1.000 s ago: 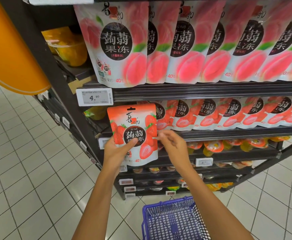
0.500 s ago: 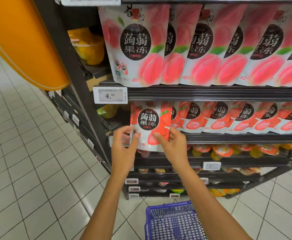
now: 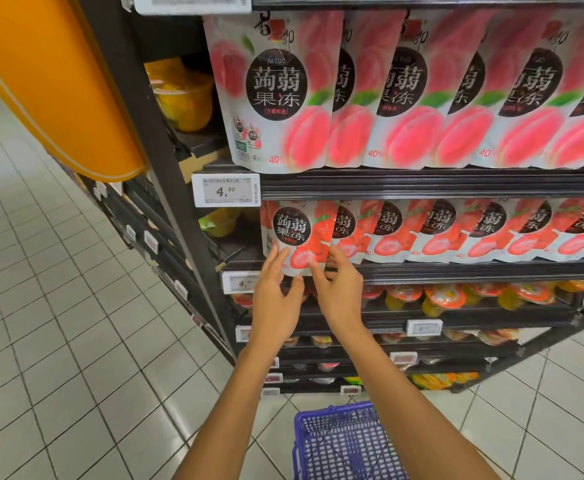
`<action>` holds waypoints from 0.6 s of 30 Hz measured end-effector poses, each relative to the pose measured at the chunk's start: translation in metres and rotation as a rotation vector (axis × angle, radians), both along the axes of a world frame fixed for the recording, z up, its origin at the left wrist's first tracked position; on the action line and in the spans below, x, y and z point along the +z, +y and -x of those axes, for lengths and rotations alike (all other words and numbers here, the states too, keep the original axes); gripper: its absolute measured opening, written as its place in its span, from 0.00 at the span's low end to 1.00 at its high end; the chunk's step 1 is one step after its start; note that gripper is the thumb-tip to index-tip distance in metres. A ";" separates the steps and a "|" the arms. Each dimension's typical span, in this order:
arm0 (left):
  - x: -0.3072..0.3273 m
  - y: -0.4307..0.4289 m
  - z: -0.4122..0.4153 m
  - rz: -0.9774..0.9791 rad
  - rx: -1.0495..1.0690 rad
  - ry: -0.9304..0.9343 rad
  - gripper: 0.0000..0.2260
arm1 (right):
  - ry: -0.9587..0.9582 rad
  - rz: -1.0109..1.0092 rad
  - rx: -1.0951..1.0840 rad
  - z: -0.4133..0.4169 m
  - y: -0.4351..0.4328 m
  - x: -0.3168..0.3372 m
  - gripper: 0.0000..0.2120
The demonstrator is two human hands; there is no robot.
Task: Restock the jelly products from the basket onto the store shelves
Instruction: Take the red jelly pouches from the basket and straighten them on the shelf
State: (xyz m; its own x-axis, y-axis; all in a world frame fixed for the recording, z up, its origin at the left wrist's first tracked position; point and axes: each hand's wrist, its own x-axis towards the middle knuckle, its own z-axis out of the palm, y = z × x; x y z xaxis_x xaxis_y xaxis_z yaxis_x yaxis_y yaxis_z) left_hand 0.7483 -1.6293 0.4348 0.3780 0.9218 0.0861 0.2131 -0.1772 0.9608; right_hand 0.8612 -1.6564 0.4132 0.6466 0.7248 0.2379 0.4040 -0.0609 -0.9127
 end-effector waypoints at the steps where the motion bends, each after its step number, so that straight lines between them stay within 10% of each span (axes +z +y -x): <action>1: -0.001 -0.001 0.000 -0.002 -0.003 0.002 0.24 | -0.017 0.008 -0.037 -0.001 -0.003 -0.002 0.11; 18: 0.000 0.013 0.003 0.042 0.022 -0.031 0.26 | -0.098 0.262 -0.250 0.004 0.017 -0.004 0.07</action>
State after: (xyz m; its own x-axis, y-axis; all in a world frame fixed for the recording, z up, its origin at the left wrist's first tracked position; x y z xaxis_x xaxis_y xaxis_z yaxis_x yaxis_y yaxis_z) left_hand 0.7453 -1.6163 0.4346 0.3555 0.9329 0.0583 0.1865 -0.1319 0.9736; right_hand 0.8569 -1.6391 0.4097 0.7945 0.5922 0.1343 0.4317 -0.3953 -0.8108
